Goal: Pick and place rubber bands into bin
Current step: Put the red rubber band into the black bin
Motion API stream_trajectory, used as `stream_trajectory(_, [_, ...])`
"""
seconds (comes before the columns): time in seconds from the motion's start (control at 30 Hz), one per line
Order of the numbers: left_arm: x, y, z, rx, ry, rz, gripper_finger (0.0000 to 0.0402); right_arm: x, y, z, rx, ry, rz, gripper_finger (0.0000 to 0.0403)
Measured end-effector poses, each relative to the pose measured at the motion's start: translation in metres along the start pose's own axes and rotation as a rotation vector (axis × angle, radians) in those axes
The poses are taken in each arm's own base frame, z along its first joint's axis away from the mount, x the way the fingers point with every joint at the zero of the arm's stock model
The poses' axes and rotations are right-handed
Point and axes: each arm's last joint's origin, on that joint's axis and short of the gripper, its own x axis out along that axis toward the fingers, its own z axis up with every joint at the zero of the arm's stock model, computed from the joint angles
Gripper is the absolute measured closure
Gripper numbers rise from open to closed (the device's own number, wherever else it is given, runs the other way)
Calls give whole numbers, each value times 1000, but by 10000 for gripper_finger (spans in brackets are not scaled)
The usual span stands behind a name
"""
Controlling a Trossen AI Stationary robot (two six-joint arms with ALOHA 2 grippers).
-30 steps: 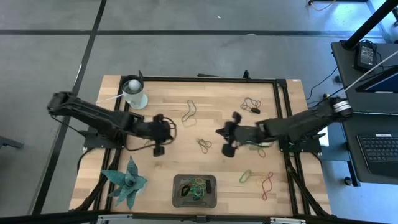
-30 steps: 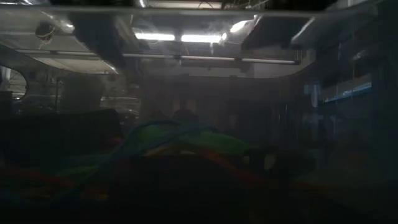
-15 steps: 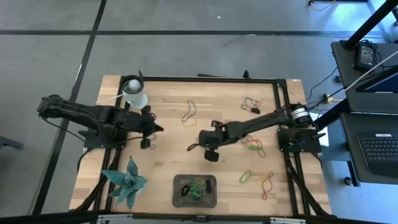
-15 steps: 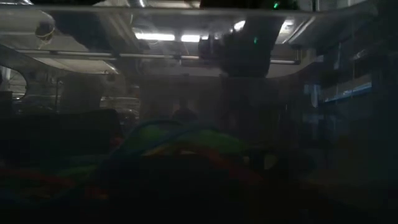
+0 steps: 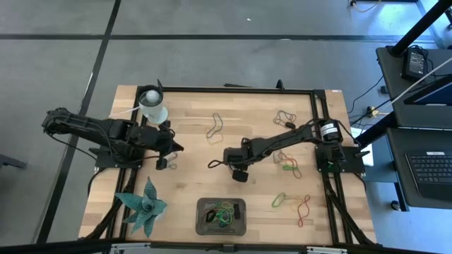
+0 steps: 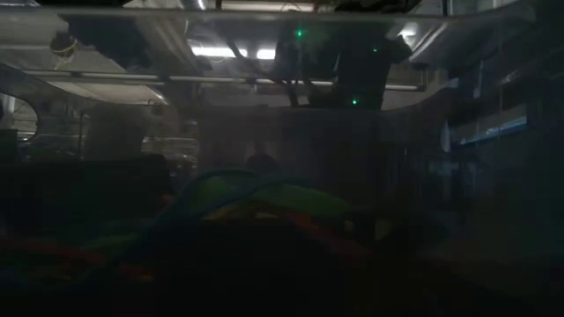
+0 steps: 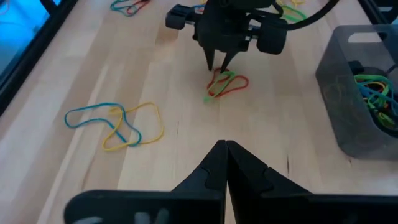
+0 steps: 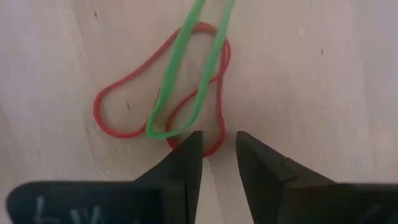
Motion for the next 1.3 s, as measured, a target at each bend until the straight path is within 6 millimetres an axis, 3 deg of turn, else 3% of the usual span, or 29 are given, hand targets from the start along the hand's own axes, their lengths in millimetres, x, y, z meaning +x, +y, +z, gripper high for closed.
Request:
stream_trajectory(0.17, [0,0,-1,1,6,1,400,14,2,-2,17,39,12,345])
stream_trajectory(0.27, [0,0,-1,1,7,-3,400,15,3,-2,19,35,27,389])
stream_trajectory(0.37, [0,0,-1,1,7,-2,400,8,3,-1,49,30,38,394])
stream_trajectory(0.5, [0,1,-1,1,5,17,400,-16,-1,0,106,0,58,400])
stream_trajectory(0.63, [0,1,0,1,4,21,400,-59,-6,6,161,-132,58,401])
stream_trajectory(1.0, [0,1,0,-3,-2,21,399,-142,-22,-1,219,-387,10,402])
stream_trajectory(1.3, [0,1,0,-28,-4,21,398,-202,-7,-24,164,-571,41,403])
